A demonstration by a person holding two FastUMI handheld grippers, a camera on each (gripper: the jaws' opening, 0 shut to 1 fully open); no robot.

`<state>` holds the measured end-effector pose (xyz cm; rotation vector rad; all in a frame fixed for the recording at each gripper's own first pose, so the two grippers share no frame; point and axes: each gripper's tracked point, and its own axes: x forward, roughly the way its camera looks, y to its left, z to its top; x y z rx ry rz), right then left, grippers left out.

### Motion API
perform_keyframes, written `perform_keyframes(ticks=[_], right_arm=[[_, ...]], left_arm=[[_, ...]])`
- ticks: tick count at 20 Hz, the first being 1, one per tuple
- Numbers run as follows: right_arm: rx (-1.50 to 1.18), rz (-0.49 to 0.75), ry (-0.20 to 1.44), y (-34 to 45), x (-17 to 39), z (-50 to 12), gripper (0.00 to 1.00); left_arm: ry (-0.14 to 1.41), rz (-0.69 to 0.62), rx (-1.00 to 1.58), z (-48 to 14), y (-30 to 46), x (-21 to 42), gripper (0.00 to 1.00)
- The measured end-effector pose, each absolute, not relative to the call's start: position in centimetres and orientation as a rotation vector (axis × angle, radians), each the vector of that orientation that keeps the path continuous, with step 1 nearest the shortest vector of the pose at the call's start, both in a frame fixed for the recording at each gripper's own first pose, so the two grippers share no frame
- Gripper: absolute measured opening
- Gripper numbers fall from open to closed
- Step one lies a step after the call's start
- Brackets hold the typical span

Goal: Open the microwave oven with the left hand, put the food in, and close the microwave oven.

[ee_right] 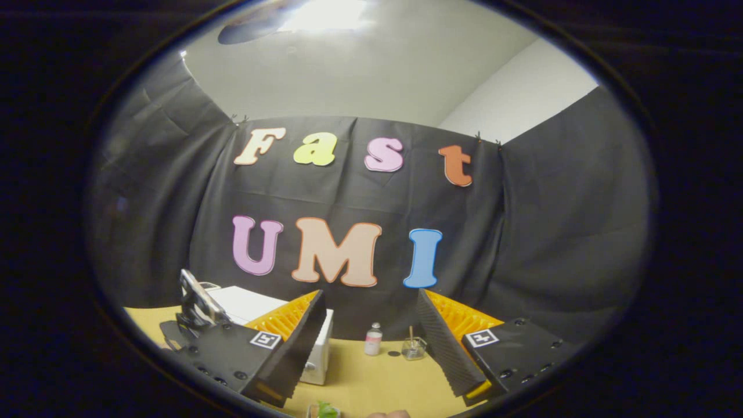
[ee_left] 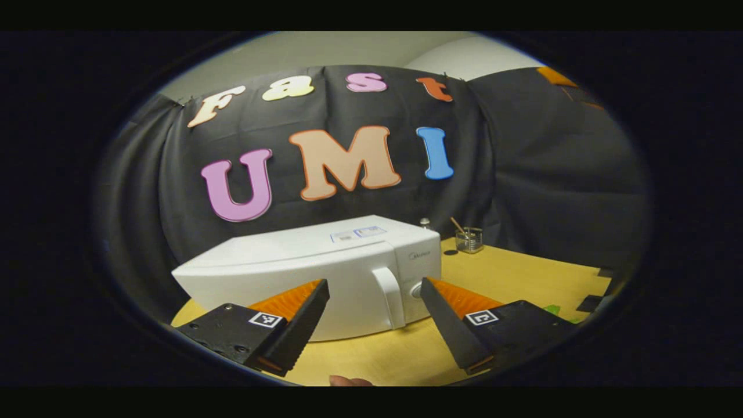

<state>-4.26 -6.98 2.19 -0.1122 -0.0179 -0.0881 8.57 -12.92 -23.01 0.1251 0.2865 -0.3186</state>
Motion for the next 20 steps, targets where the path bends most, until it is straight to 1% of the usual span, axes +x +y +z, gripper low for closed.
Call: perform_keyframes(ticks=[3,6,8,10,14,16,17,18,19,20], right_arm=[[-0.153,-0.13,0.004,-8.9,-5.0,2.1,0.96],[-0.188,-0.148,0.027,-9.9,-5.5,2.2,0.96],[-0.205,-0.15,0.048,-10.2,-5.7,1.9,0.96],[-0.218,-0.138,0.088,-10.3,-6.1,0.6,0.96],[-0.246,-0.141,0.108,-10.6,-6.4,0.3,0.96],[-0.245,-0.133,0.114,-10.3,-6.5,0.1,0.96],[-0.244,-0.132,0.113,-10.3,-6.5,0.2,0.96],[-0.242,-0.131,0.112,-10.3,-6.4,0.3,0.96],[-0.24,-0.132,0.112,-10.4,-6.4,0.3,0.96],[-0.238,-0.132,0.111,-10.4,-6.2,0.3,0.96]], left_arm=[[0.362,-0.348,0.137,-26.8,-14.6,9.6,0.99],[0.405,-0.34,0.12,-28.9,-15.1,10.7,0.99],[0.418,-0.34,0.106,-29.5,-15.4,11.1,1.0],[0.419,-0.332,0.112,-29.9,-15.3,11.6,0.99],[0.402,-0.307,0.11,-29.6,-15.1,12.0,0.96],[0.386,-0.275,0.122,-29.3,-14.6,12.4,0.86],[0.389,-0.266,0.12,-29.3,-14.4,12.7,0.74],[0.399,-0.253,0.117,-29.5,-14.3,12.7,0.64],[0.416,-0.254,0.109,-29.8,-14.3,12.8,0.49],[0.426,-0.26,0.106,-29.8,-14.5,12.7,0.39]])
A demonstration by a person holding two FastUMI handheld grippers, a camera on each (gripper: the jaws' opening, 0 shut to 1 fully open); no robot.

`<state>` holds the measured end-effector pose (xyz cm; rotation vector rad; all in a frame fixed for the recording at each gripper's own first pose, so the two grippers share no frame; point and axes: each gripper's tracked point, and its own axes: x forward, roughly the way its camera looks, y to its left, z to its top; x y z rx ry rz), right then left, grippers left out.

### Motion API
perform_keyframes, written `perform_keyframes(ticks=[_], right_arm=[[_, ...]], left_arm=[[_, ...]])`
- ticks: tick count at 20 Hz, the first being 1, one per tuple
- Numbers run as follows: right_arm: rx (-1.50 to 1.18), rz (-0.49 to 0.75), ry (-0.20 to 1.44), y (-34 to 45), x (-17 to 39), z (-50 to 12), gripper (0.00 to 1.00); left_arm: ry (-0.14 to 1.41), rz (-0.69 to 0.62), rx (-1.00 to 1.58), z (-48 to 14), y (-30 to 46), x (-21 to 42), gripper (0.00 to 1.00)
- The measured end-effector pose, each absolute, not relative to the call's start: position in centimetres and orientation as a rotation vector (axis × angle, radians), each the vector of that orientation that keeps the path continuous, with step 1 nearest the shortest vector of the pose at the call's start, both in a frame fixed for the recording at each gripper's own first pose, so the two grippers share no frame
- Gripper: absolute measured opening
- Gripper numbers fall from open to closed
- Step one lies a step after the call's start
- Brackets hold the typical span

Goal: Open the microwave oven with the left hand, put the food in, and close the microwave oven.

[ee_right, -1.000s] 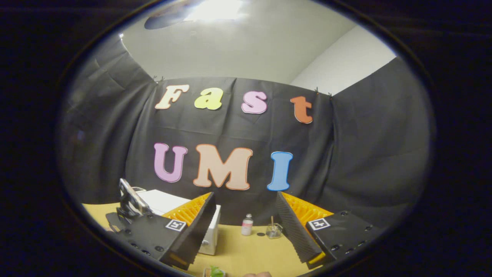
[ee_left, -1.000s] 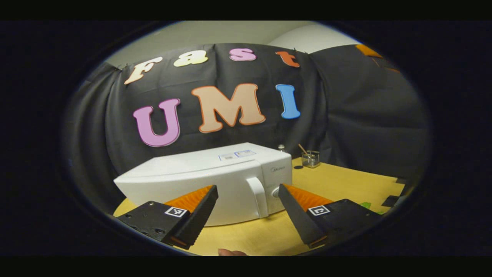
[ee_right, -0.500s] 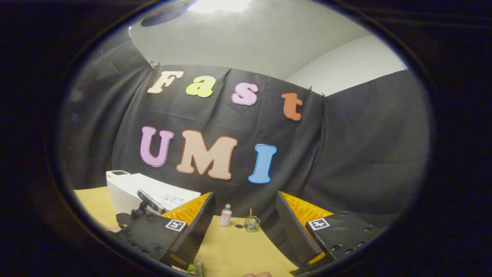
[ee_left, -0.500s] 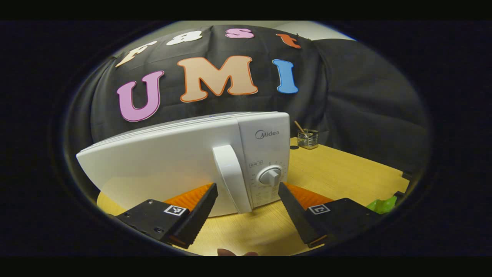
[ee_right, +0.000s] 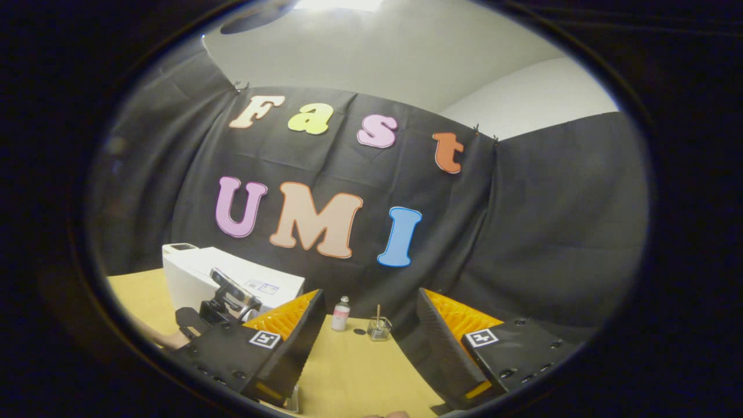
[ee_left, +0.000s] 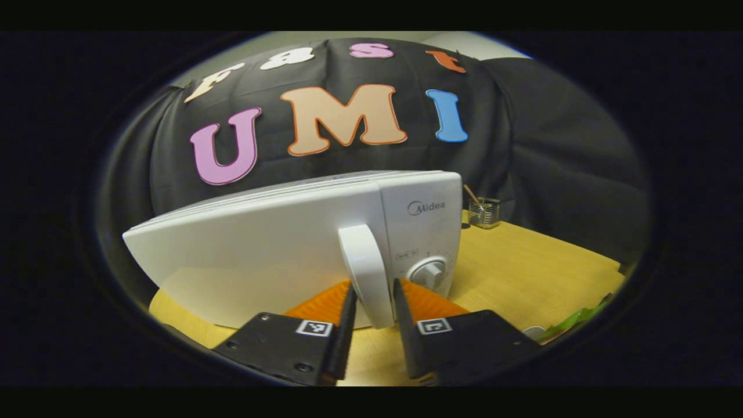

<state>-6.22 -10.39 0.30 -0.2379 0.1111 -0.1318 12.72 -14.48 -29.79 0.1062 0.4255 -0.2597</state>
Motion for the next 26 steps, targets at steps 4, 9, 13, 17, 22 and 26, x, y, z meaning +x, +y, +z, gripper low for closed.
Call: perform_keyframes(ticks=[4,9,13,17,22,26], right_arm=[[-0.23,-0.13,0.113,-10.3,-6.3,0.3,0.96],[-0.216,-0.112,0.115,-9.7,-6.3,0.0,0.96],[-0.207,-0.098,0.114,-9.2,-5.9,-0.3,0.96],[-0.178,-0.085,0.116,-8.4,-5.2,-1.2,0.96],[-0.157,-0.004,0.162,-5.1,-4.3,-4.3,0.97],[-0.128,0.039,0.231,-2.8,-4.7,-8.1,0.96]], left_arm=[[0.429,-0.268,0.067,-29.7,-14.3,12.8,0.24],[0.472,-0.252,0.036,-29.5,-14.2,12.5,0.09],[0.544,-0.318,0.01,-30.2,-14.2,10.3,0.04],[0.484,-0.386,-0.001,-28.6,-12.6,4.3,0.05],[0.53,-0.448,-0.019,-28.0,-9.0,-3.1,0.05],[0.569,-0.431,-0.026,-27.6,-5.2,-7.2,0.06]])
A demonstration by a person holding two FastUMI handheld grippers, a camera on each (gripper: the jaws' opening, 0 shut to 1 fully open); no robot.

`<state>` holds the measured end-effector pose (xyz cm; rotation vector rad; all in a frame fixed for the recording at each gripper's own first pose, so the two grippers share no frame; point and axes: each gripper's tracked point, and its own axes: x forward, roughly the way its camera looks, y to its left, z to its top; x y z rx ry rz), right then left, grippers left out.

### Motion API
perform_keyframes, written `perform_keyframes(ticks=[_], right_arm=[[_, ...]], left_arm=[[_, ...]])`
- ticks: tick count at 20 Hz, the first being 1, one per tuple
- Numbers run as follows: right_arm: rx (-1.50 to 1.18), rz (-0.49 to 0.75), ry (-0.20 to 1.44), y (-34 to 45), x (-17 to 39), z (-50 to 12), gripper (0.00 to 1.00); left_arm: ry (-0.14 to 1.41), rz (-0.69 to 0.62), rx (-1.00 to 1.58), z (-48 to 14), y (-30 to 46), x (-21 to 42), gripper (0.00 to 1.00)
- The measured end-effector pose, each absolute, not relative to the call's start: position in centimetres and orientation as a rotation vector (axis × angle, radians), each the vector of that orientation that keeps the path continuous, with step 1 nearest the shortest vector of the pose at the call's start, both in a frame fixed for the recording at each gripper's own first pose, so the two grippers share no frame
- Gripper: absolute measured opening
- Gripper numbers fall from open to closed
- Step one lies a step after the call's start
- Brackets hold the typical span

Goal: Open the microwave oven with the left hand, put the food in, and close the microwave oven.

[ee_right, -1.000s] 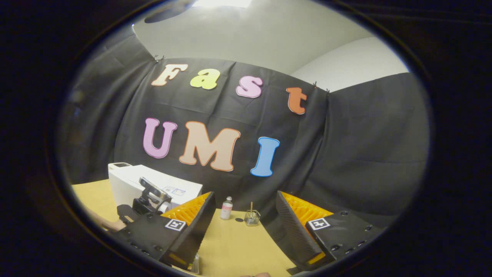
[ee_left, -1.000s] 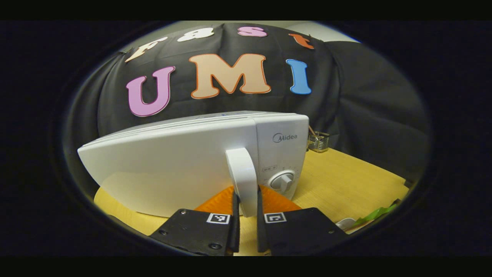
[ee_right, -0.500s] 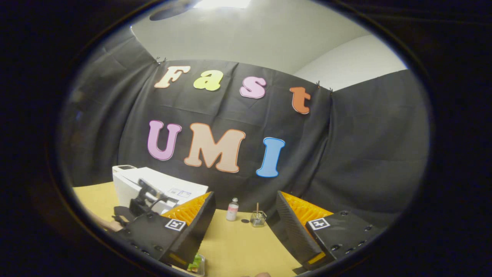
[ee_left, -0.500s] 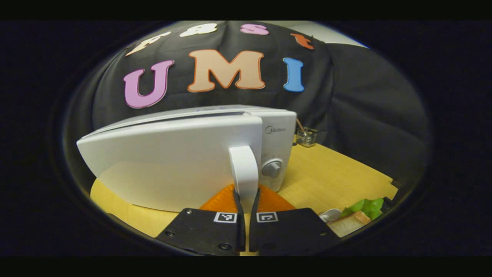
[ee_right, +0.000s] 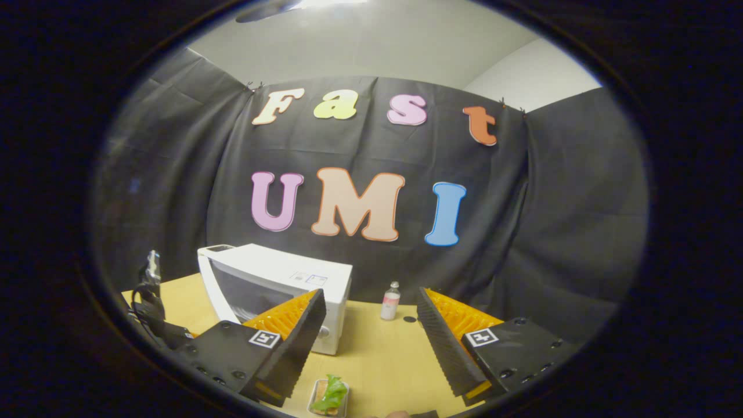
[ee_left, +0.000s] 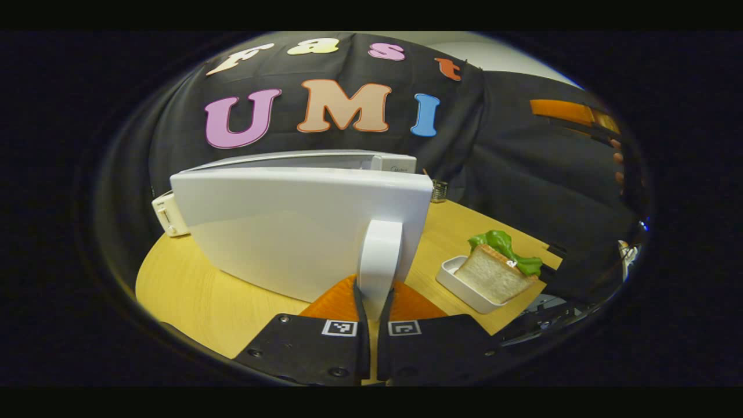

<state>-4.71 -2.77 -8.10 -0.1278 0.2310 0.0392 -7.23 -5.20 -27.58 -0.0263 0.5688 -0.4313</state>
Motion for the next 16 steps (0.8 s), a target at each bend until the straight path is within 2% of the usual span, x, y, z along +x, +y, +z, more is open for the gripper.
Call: perform_keyframes(ticks=[1,3,6,7,9,16], right_arm=[[-0.129,0.046,0.247,-2.3,-5.0,-9.0,0.99],[-0.118,0.063,0.297,-1.4,-5.9,-11.5,0.96],[-0.076,0.057,0.438,-1.3,-7.9,-16.8,0.97],[-0.061,0.05,0.487,-1.3,-8.8,-18.5,0.99],[-0.052,0.048,0.585,-1.4,-10.4,-22.2,0.97],[-0.047,0.077,0.839,-1.2,-15.7,-31.4,0.99]], left_arm=[[0.58,-0.412,-0.018,-27.6,-4.2,-8.0,0.07],[0.599,-0.367,-0.019,-27.6,-2.6,-9.4,0.06],[0.612,-0.311,-0.008,-27.4,-0.3,-10.6,0.08],[0.621,-0.288,-0.007,-27.5,0.5,-11.1,0.07],[0.633,-0.256,0.005,-27.6,1.8,-11.8,0.11],[0.674,-0.158,-0.006,-27.7,6.3,-13.5,0.12]])
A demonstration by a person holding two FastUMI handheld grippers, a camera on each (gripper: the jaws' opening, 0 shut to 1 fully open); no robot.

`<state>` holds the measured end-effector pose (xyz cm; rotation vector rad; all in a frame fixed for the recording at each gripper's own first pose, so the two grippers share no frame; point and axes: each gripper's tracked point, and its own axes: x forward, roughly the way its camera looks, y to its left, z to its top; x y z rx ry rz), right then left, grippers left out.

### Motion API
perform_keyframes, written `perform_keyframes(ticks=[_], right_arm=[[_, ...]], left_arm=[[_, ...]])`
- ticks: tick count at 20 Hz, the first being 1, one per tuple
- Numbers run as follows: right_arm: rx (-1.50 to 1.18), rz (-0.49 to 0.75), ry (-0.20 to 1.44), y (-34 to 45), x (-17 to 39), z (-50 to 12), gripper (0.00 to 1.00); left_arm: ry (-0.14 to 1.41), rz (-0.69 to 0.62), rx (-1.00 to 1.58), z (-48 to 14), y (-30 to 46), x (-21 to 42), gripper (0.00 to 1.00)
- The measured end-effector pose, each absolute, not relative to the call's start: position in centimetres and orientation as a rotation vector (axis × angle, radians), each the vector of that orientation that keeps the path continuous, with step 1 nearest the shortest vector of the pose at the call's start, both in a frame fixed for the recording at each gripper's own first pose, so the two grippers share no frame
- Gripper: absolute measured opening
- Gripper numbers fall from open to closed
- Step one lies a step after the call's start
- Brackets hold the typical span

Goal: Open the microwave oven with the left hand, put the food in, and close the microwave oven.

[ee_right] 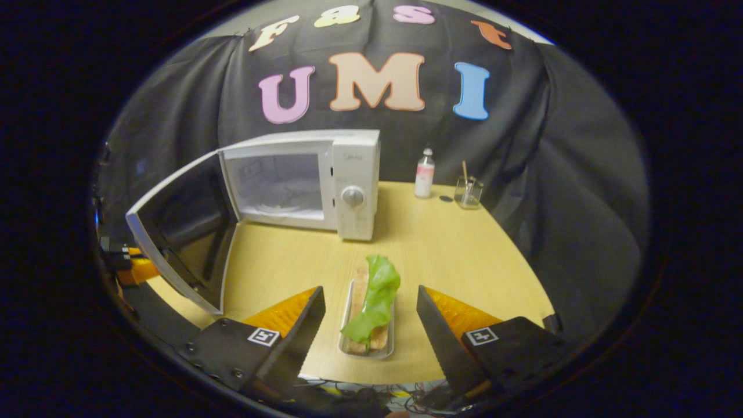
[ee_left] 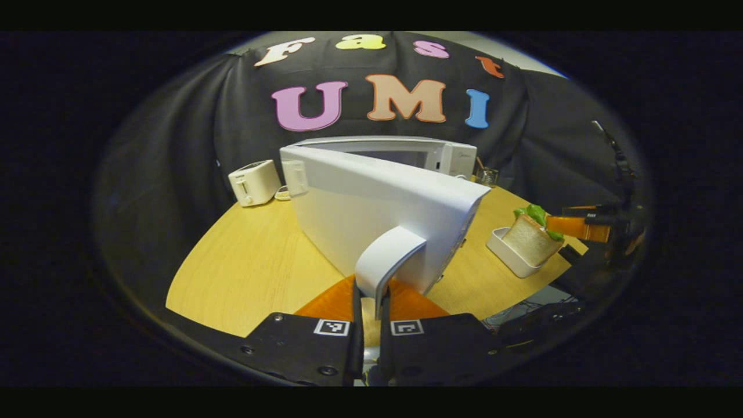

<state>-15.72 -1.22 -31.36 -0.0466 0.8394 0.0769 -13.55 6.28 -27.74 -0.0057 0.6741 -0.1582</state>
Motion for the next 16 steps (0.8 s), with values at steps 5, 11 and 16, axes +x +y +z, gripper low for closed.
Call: perform_keyframes(ticks=[5,11,16], right_arm=[[-0.037,0.06,0.918,-1.3,-16.5,-34.1,0.88],[-0.063,0.059,0.977,-0.2,-16.9,-35.4,0.42],[-0.023,-0.003,1.016,0.0,-16.4,-35.0,0.32]], left_arm=[[0.677,-0.087,-0.038,-27.9,8.8,-14.1,0.14],[0.679,-0.06,-0.075,-28.3,10.5,-14.5,0.14],[0.741,-0.025,-0.167,-30.5,11.5,-15.6,0.24]])
